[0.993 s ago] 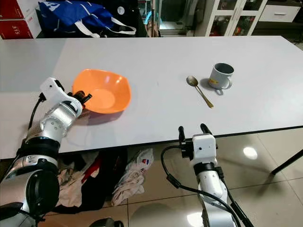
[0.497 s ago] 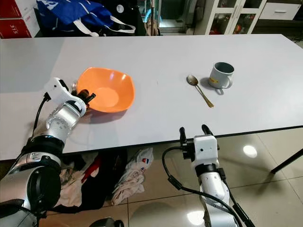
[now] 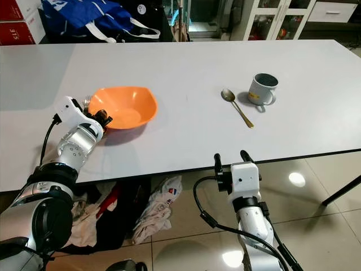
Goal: Setting the table
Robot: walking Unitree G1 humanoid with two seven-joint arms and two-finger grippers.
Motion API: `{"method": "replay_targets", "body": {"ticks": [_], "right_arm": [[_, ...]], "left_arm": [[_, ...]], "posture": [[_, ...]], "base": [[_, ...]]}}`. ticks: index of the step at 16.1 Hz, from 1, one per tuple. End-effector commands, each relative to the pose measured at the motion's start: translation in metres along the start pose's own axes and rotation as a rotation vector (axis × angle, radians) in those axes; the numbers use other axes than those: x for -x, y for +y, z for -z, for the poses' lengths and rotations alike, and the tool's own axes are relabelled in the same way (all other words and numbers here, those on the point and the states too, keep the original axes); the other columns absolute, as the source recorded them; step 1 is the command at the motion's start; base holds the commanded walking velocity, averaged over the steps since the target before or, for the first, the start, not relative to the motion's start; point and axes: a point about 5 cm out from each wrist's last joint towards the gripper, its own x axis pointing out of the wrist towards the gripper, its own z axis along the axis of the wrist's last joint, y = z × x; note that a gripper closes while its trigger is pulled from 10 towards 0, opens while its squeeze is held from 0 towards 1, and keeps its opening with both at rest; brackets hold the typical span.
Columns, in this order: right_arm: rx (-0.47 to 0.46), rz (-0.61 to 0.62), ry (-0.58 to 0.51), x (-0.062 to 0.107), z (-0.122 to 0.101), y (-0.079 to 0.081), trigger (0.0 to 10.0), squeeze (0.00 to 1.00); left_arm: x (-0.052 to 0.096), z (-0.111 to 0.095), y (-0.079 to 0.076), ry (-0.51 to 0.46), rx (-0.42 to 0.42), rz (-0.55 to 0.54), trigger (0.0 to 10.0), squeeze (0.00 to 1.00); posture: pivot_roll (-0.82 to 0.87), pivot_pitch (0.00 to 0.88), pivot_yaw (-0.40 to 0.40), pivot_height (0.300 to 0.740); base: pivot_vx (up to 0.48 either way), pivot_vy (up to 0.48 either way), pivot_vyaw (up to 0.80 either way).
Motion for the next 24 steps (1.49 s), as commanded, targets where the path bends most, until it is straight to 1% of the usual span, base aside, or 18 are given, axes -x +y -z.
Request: {"method": "replay_targets", "body": {"ticks": [1,3,5,7,14,16,24], "right_arm": [[0.005,-0.009,-0.002,0.0004,-0.0024,0.0008,10.0,0.00],[0.005,-0.010,-0.001,0.0002,-0.0022,0.0011,10.0,0.00],[0.005,-0.010,-0.001,-0.0003,-0.0021,0.0012,10.0,0.00],[0.006,-0.010,-0.001,-0.0007,-0.0021,0.0011,10.0,0.00],[0.007,-0.006,-0.001,0.0002,-0.0016,-0.0022,10.0,0.00],[0.004,-0.001,-0.002,0.0006,-0.0017,-0.0030,10.0,0.00],[0.001,0.001,-0.001,-0.0005,-0.0019,-0.0010,10.0,0.00]], "left_arm": [[-0.0010,-0.0038,-0.0023,-0.012,-0.011,-0.002,10.0,1.00],[-0.0013,-0.0049,-0.0022,-0.016,-0.022,0.005,10.0,1.00],[-0.0014,-0.0076,-0.0019,-0.027,-0.058,0.013,10.0,1.00],[-0.0016,-0.0081,-0.0014,-0.030,-0.074,0.016,10.0,1.00],[-0.0014,-0.0061,0.0009,-0.035,-0.127,0.022,10.0,1.00],[-0.0011,-0.0048,0.0012,-0.037,-0.155,0.030,10.0,1.00],[-0.0009,-0.0078,0.0019,-0.056,-0.167,0.033,10.0,1.00]], "posture": [[-0.05,0.024,0.007,0.740],[-0.05,0.023,0.007,0.740],[-0.05,0.020,0.006,0.740],[-0.05,0.018,0.007,0.740],[-0.05,0.012,0.007,0.740],[-0.05,0.014,0.008,0.740],[-0.05,0.017,0.009,0.740]], "base": [[0.000,0.000,0.00],[0.000,0.000,0.00],[0.000,0.000,0.00],[0.000,0.000,0.00],[0.000,0.000,0.00],[0.000,0.000,0.00],[0.000,0.000,0.00]]}}
